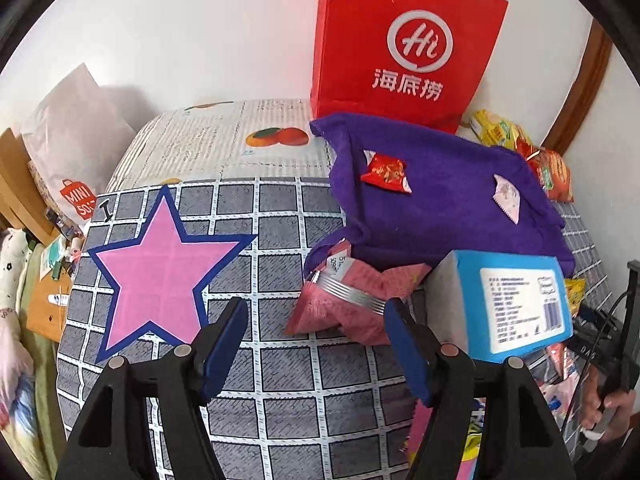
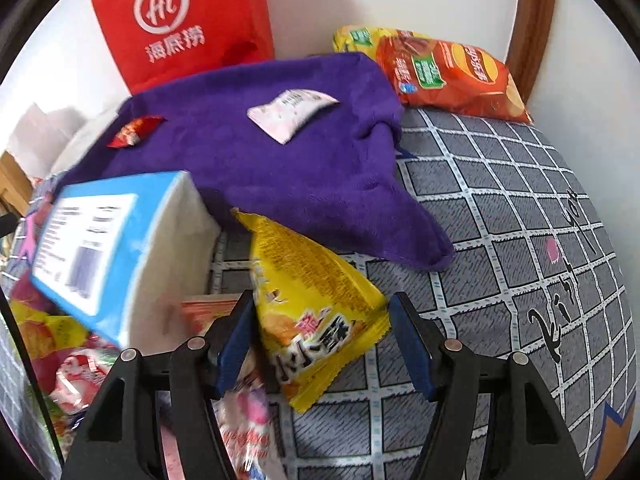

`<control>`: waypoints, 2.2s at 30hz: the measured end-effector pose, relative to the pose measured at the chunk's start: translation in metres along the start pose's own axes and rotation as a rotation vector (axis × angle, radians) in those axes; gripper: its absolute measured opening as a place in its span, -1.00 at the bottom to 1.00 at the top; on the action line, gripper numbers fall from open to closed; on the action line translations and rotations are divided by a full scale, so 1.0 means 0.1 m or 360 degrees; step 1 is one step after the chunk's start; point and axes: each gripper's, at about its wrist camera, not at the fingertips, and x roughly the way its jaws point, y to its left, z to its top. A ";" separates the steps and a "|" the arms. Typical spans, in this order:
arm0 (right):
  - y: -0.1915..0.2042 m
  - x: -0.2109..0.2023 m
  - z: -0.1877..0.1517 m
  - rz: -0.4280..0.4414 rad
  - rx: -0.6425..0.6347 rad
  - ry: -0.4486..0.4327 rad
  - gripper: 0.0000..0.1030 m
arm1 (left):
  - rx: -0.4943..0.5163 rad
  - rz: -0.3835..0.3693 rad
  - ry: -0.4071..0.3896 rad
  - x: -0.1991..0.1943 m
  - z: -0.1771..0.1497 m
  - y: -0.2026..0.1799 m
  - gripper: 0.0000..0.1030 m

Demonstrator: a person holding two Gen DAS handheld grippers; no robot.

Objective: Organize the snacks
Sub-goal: 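Grasp the pink ring-wrapped packet with the left tool while the right tool grasps the yellow chip bag, then carry the pink packet with the left tool while the right tool carries the yellow bag to the towel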

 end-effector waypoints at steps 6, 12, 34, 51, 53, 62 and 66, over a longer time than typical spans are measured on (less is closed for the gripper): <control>-0.07 -0.04 -0.01 0.0012 0.0025 -0.0002 0.21 | 0.0031 -0.0079 0.0012 0.14 0.00 -0.06 0.33; -0.15 -0.27 -0.05 0.0109 0.0126 -0.0038 0.20 | 0.0129 -0.0101 0.0059 0.33 0.03 -0.19 0.36; -0.12 -0.92 -0.24 0.0139 0.0267 -0.0123 0.18 | 0.0161 -0.0204 -0.0042 -0.13 -0.11 -0.18 0.17; 0.30 -1.70 -0.43 0.0235 0.0231 -0.0242 0.18 | 0.0257 -0.0359 -0.0193 -0.98 -0.42 -0.52 0.17; 0.34 -1.77 -0.42 0.0242 0.0223 -0.0253 0.18 | 0.0269 -0.0358 -0.0218 -1.07 -0.41 -0.55 0.17; 0.39 -2.10 -0.33 0.0248 0.0193 -0.0355 0.18 | 0.0263 -0.0374 -0.0319 -1.37 -0.30 -0.56 0.17; 0.46 -2.15 -0.29 0.0259 0.0175 -0.0366 0.18 | 0.0267 -0.0373 -0.0341 -1.43 -0.27 -0.58 0.17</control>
